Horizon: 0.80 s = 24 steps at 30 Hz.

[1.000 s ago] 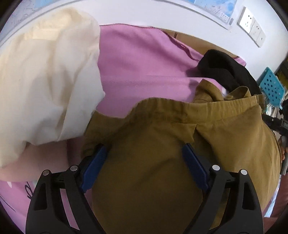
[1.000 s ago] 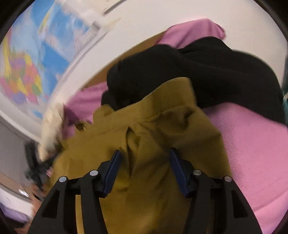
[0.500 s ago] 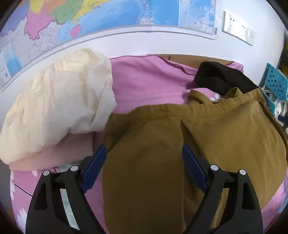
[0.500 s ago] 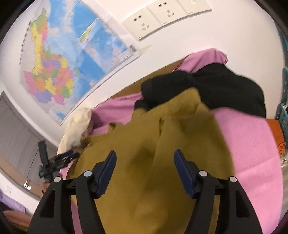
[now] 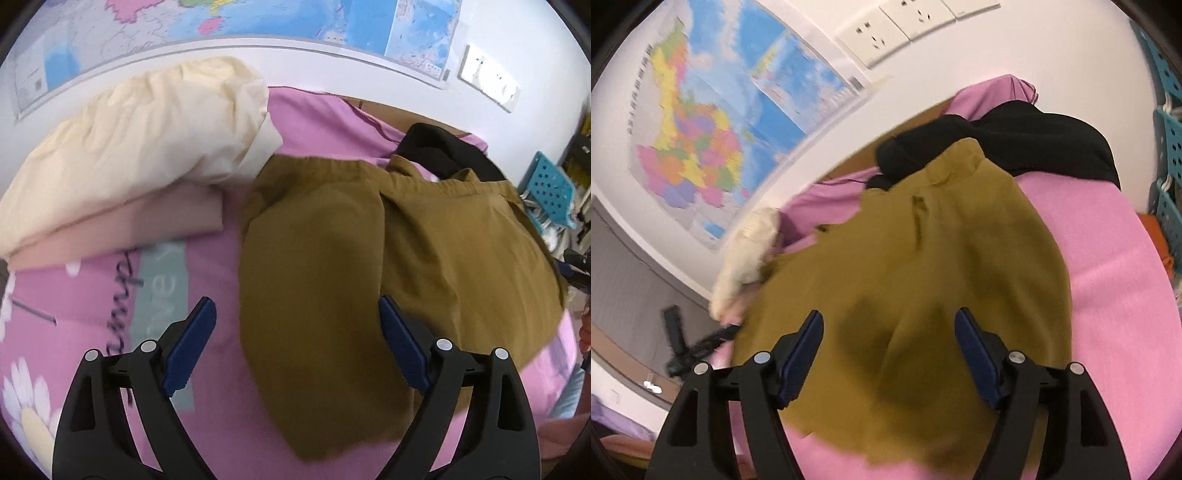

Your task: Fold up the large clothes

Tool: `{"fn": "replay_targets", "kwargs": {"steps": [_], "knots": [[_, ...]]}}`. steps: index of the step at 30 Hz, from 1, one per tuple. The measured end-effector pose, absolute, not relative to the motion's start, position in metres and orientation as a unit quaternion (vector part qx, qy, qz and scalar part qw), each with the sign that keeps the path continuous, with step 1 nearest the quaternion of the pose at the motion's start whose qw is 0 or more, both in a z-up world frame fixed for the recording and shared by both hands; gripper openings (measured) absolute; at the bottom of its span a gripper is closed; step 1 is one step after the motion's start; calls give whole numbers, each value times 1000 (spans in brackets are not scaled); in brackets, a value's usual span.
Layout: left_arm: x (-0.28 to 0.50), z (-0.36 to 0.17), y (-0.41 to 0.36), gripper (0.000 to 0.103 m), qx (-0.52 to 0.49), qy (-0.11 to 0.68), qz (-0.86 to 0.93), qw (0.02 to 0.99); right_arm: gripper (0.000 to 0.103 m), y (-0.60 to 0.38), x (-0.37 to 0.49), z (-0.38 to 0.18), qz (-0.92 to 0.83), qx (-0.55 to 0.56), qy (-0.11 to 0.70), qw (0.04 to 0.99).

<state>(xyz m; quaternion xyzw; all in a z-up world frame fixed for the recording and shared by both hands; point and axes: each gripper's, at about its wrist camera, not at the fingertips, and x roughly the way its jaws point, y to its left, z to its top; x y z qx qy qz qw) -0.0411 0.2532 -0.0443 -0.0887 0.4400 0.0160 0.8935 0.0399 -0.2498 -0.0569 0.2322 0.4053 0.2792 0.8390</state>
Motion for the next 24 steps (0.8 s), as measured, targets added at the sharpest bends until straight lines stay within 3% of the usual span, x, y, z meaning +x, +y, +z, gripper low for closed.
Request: {"fn": "replay_targets", "kwargs": {"steps": [6, 12, 21, 24], "knots": [[-86, -43, 254, 88, -120, 433, -26, 893, 78, -261, -17, -57, 355, 293, 406, 789], [-113, -61, 243, 88, -143, 463, -72, 872, 79, -238, -38, -102, 371, 337, 462, 732], [-123, -78, 218, 88, -170, 485, -138, 847, 76, -213, -14, -116, 285, 371, 434, 770], [-122, -82, 207, 91, -184, 482, -161, 841, 86, -201, -5, -115, 260, 388, 422, 777]]}}
